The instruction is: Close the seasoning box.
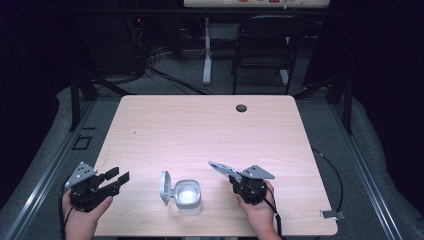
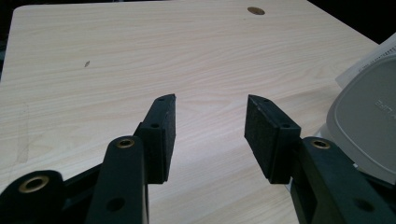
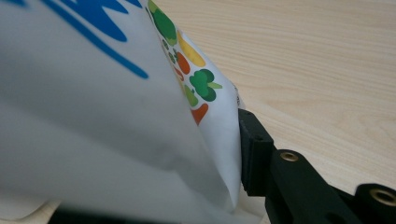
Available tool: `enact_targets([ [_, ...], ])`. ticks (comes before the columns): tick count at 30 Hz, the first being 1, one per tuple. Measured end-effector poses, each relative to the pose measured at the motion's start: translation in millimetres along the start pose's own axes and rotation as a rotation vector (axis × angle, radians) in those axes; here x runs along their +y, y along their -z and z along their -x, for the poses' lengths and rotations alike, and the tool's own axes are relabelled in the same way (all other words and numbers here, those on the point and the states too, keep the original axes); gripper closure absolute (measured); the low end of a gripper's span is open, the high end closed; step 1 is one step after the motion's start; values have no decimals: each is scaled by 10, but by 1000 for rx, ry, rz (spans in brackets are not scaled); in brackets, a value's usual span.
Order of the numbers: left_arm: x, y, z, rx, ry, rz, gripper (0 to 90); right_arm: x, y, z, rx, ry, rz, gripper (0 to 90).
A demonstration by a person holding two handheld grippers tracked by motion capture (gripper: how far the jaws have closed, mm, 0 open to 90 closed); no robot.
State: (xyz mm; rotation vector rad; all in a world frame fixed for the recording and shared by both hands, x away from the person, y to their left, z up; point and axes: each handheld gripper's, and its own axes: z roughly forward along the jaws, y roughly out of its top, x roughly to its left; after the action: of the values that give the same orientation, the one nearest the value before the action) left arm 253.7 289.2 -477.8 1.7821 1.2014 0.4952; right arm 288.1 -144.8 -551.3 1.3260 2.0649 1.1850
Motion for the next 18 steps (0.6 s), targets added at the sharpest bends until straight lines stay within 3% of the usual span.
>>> enact_targets([
  [18, 0, 1, 0, 2, 0, 0, 538, -114, -80, 70, 2, -55, -12, 700],
])
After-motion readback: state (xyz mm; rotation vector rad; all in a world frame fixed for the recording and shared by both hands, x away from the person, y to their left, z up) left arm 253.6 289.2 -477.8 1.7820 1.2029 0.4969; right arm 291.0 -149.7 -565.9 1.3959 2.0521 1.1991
